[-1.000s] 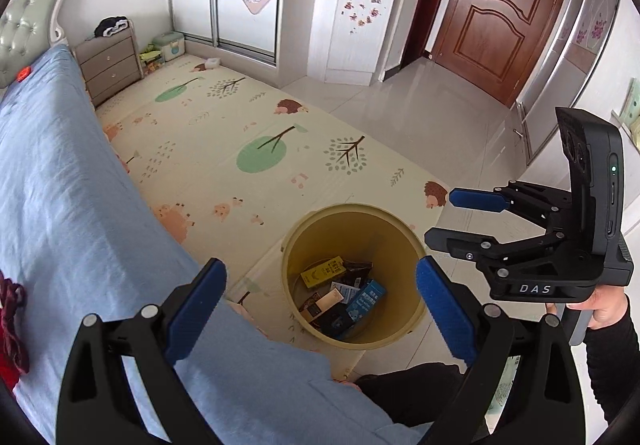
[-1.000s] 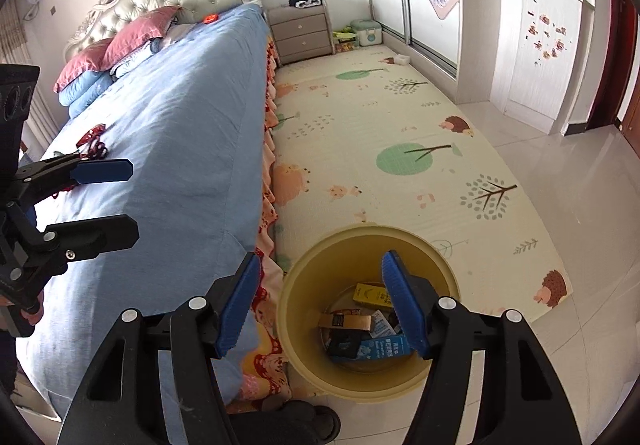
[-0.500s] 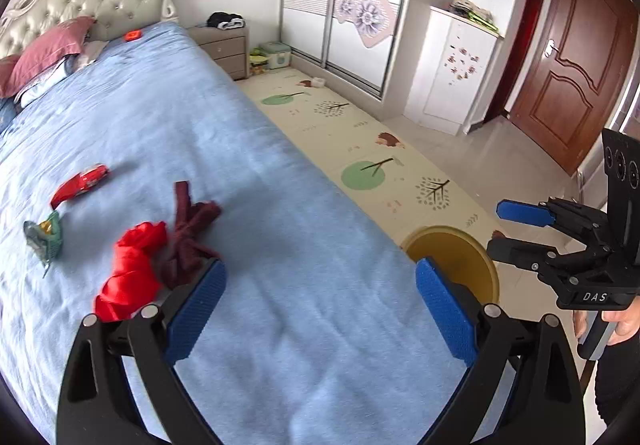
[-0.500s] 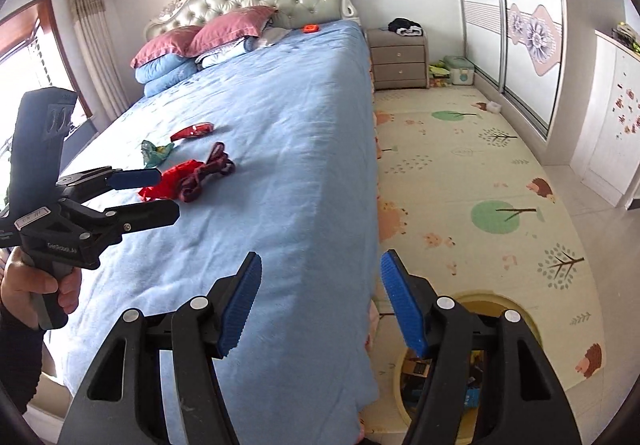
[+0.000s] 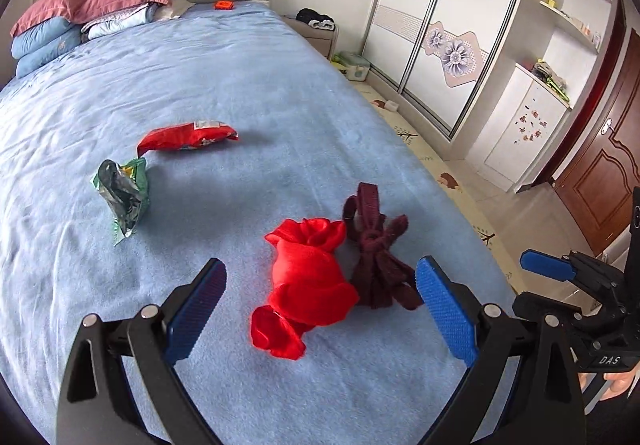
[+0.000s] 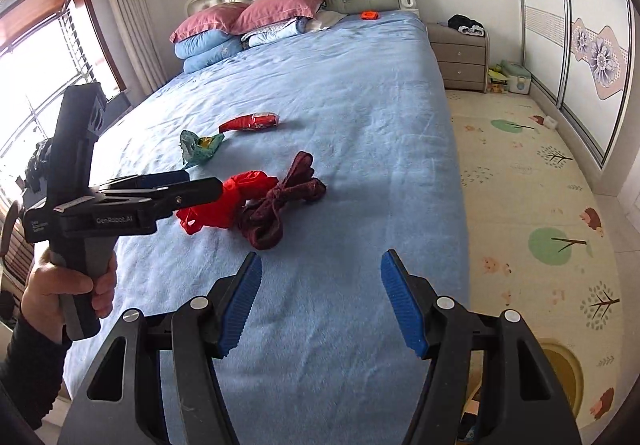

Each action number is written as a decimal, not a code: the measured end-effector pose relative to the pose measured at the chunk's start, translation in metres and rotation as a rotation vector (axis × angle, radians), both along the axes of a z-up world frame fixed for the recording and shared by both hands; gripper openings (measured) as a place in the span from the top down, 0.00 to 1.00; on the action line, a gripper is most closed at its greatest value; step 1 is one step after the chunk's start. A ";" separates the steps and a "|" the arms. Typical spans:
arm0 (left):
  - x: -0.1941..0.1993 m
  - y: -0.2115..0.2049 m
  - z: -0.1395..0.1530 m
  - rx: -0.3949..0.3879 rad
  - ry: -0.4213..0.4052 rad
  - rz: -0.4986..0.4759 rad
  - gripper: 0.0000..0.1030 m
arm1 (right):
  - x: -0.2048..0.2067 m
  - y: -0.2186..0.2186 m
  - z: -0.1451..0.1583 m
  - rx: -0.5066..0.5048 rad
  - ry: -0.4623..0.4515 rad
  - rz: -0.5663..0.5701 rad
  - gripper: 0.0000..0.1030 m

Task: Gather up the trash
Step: 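Grasp the red cloth with the left tool while the right tool grasps the dark red strap, then carry both cloths over the bucket and open both tools, then move both open tools back to the snack bags on the bed, then grasp the green chip bag with the left tool while the right tool grasps the red snack bag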

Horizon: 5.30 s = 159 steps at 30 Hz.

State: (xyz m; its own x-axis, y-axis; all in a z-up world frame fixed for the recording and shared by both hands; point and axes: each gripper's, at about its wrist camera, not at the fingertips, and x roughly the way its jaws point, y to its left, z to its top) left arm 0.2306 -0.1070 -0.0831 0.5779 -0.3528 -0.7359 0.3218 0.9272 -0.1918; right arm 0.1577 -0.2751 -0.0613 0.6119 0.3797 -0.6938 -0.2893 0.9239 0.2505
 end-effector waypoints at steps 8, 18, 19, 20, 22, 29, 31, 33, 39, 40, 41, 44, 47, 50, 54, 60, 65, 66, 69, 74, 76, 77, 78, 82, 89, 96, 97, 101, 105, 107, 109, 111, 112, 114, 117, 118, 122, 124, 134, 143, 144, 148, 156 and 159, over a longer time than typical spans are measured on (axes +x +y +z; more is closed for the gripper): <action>0.028 0.000 -0.040 0.017 0.073 -0.046 0.12 | 0.039 0.005 -0.010 0.013 0.024 0.007 0.41; 0.035 0.013 -0.046 -0.081 0.087 -0.131 0.58 | 0.079 0.032 -0.031 0.082 0.116 0.051 0.44; 0.035 0.013 -0.045 -0.079 0.084 -0.136 0.59 | 0.082 0.035 -0.032 0.091 0.125 0.059 0.44; 0.034 0.013 -0.045 -0.078 0.083 -0.139 0.60 | 0.085 0.037 -0.032 0.098 0.132 0.063 0.44; 0.032 0.015 -0.044 -0.080 0.079 -0.142 0.61 | 0.091 0.042 -0.034 0.104 0.151 0.064 0.44; 0.029 0.025 -0.042 -0.087 0.073 -0.124 0.63 | 0.099 0.062 -0.048 0.056 0.198 0.077 0.61; 0.028 0.026 -0.041 -0.095 0.072 -0.120 0.63 | 0.100 0.069 -0.054 0.041 0.212 0.098 0.80; 0.026 0.025 -0.038 -0.097 0.068 -0.119 0.63 | 0.096 0.070 -0.053 0.037 0.195 0.095 0.81; 0.016 0.022 -0.027 -0.098 0.040 -0.120 0.63 | 0.074 0.052 -0.036 0.020 0.136 0.070 0.82; 0.013 0.019 -0.025 -0.096 0.038 -0.125 0.63 | 0.070 0.047 -0.033 0.021 0.130 0.064 0.82; 0.010 0.014 -0.022 -0.092 0.036 -0.130 0.63 | 0.063 0.039 -0.030 0.022 0.121 0.056 0.82; -0.001 -0.002 -0.016 -0.089 0.032 -0.158 0.63 | 0.046 0.018 -0.022 0.023 0.100 0.033 0.82; -0.014 -0.024 -0.011 -0.086 0.034 -0.203 0.63 | 0.020 -0.010 -0.017 0.015 0.087 0.001 0.82; -0.029 -0.055 -0.008 -0.080 0.038 -0.260 0.63 | -0.004 -0.036 -0.014 0.009 0.074 -0.031 0.82; -0.050 -0.104 -0.007 -0.079 0.050 -0.339 0.63 | -0.040 -0.081 -0.014 0.009 0.067 -0.096 0.82; -0.079 -0.184 -0.015 -0.055 0.081 -0.467 0.63 | -0.084 -0.154 -0.018 0.013 0.072 -0.215 0.82; -0.101 -0.252 -0.029 -0.021 0.112 -0.570 0.63 | -0.116 -0.208 -0.030 0.016 0.090 -0.317 0.82; -0.104 -0.265 -0.033 -0.016 0.122 -0.587 0.63 | -0.121 -0.217 -0.033 0.018 0.095 -0.334 0.82; -0.111 -0.301 -0.045 -0.004 0.155 -0.633 0.63 | -0.138 -0.243 -0.047 0.024 0.118 -0.383 0.82; -0.117 -0.352 -0.070 0.025 0.219 -0.691 0.63 | -0.155 -0.280 -0.074 0.036 0.168 -0.451 0.82; -0.119 -0.369 -0.079 0.046 0.231 -0.711 0.63 | -0.159 -0.294 -0.084 0.048 0.186 -0.475 0.82; -0.119 -0.376 -0.082 0.053 0.237 -0.720 0.63 | -0.161 -0.301 -0.089 0.056 0.194 -0.486 0.82; -0.119 -0.381 -0.085 0.057 0.243 -0.726 0.63 | -0.162 -0.305 -0.094 0.061 0.201 -0.493 0.82; -0.115 -0.401 -0.096 0.079 0.262 -0.741 0.63 | -0.159 -0.316 -0.111 0.075 0.230 -0.508 0.82; -0.101 -0.418 -0.113 0.133 0.281 -0.689 0.02 | -0.148 -0.327 -0.137 0.078 0.279 -0.502 0.46; -0.082 -0.409 -0.116 0.118 0.321 -0.603 0.04 | -0.153 -0.336 -0.157 0.116 0.308 -0.535 0.46; -0.084 -0.410 -0.113 0.119 0.308 -0.611 0.04 | -0.154 -0.336 -0.155 0.119 0.306 -0.540 0.47; -0.091 -0.407 -0.101 0.120 0.263 -0.635 0.04 | -0.155 -0.333 -0.138 0.110 0.287 -0.540 0.48; -0.098 -0.398 -0.083 0.108 0.218 -0.648 0.04 | -0.157 -0.323 -0.108 0.088 0.241 -0.522 0.48; -0.101 -0.389 -0.072 0.099 0.198 -0.647 0.04 | -0.156 -0.315 -0.092 0.081 0.217 -0.510 0.48; -0.104 -0.380 -0.061 0.091 0.176 -0.640 0.04 | -0.155 -0.306 -0.079 0.072 0.196 -0.499 0.48; -0.106 -0.367 -0.050 0.082 0.151 -0.627 0.04 | -0.152 -0.295 -0.065 0.066 0.173 -0.483 0.48; -0.106 -0.359 -0.044 0.079 0.141 -0.621 0.04 | -0.151 -0.291 -0.060 0.064 0.162 -0.475 0.48; -0.106 -0.341 -0.034 0.072 0.118 -0.596 0.04 | -0.148 -0.277 -0.046 0.062 0.138 -0.454 0.48; -0.101 -0.305 -0.019 0.060 0.093 -0.542 0.04 | -0.139 -0.250 -0.026 0.057 0.099 -0.407 0.48; -0.098 -0.290 -0.015 0.055 0.085 -0.520 0.04 | -0.136 -0.240 -0.020 0.054 0.085 -0.389 0.48; -0.087 -0.229 0.002 0.059 0.041 -0.407 0.04 | -0.114 -0.189 0.003 0.037 0.040 -0.291 0.48; -0.083 -0.197 0.010 0.055 0.023 -0.350 0.04 | -0.102 -0.160 0.011 0.027 0.019 -0.233 0.48; -0.054 -0.048 0.036 0.069 -0.037 -0.088 0.04 | -0.043 -0.042 0.019 0.036 -0.018 -0.020 0.48; -0.030 0.033 0.033 0.062 -0.038 0.050 0.04 | 0.005 0.027 0.012 0.032 -0.004 0.087 0.48; -0.026 0.040 0.031 0.066 -0.038 0.058 0.04 | 0.010 0.032 0.010 0.031 -0.003 0.095 0.48; -0.011 0.059 0.022 0.071 -0.031 0.092 0.04 | 0.030 0.052 0.004 0.026 0.005 0.112 0.48; 0.034 0.104 -0.011 0.073 0.006 0.232 0.04 | 0.072 0.080 -0.016 0.013 0.024 0.133 0.48; 0.054 0.114 -0.023 0.074 0.025 0.251 0.04 | 0.090 0.095 -0.022 0.001 0.030 0.150 0.48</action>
State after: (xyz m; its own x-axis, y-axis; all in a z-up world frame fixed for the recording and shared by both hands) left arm 0.2844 0.0068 -0.1060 0.6219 -0.1449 -0.7695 0.0758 0.9893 -0.1250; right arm 0.2476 -0.1805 -0.0837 0.5271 0.4660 -0.7106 -0.4163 0.8706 0.2621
